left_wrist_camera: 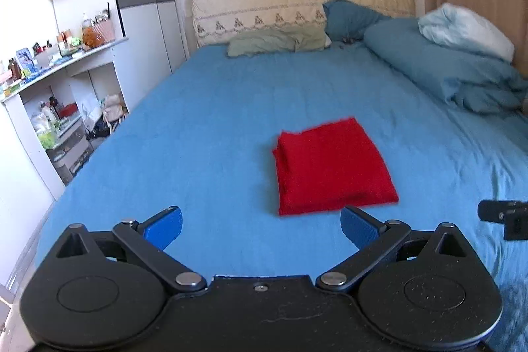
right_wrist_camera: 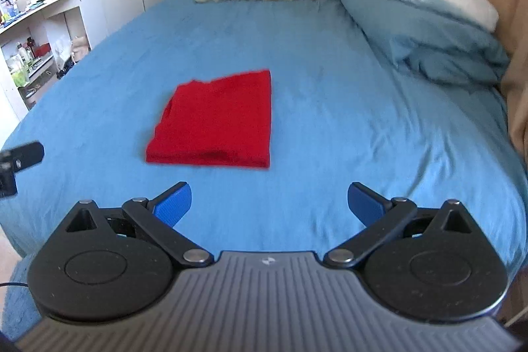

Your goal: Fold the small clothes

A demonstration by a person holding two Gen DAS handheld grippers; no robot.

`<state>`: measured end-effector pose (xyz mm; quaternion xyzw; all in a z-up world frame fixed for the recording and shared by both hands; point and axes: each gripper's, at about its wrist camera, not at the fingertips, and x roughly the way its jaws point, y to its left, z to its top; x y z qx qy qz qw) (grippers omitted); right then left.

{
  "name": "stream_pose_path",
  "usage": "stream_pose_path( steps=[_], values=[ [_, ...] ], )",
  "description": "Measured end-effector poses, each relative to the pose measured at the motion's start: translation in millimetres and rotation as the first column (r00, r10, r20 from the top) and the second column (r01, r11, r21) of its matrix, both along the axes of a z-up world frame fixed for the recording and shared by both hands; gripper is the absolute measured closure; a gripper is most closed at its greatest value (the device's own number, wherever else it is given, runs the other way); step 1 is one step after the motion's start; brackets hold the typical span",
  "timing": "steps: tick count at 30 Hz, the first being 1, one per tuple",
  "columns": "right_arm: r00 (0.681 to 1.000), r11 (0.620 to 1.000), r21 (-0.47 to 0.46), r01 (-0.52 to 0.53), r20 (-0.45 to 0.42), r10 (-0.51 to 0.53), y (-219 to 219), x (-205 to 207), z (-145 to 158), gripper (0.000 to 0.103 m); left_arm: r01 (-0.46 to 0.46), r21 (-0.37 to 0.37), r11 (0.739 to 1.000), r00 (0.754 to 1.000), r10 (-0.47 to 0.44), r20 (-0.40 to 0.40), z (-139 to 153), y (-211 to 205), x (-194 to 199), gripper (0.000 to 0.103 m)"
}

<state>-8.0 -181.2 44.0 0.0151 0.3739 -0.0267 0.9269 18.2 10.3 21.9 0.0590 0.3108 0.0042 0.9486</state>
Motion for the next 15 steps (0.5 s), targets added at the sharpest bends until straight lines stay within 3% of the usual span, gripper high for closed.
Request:
stream_pose_path(
  steps=[6,15],
  values=[
    [0.999,1.000,0.008,0.021,-0.049,-0.021,-2.5,-14.7,-18.0,0.000,0.011,-0.008,1.000,0.999,-0.011,-0.037,-12.0,-2.5,-8.8,0.000],
    [0.999,1.000,0.001,0.020,-0.039,-0.020,0.0,-21.5,-15.7,0.000,0.008,-0.016,1.000,0.999,-0.008,-0.033,-10.9,-4.4,-11.8,0.000]
  ],
)
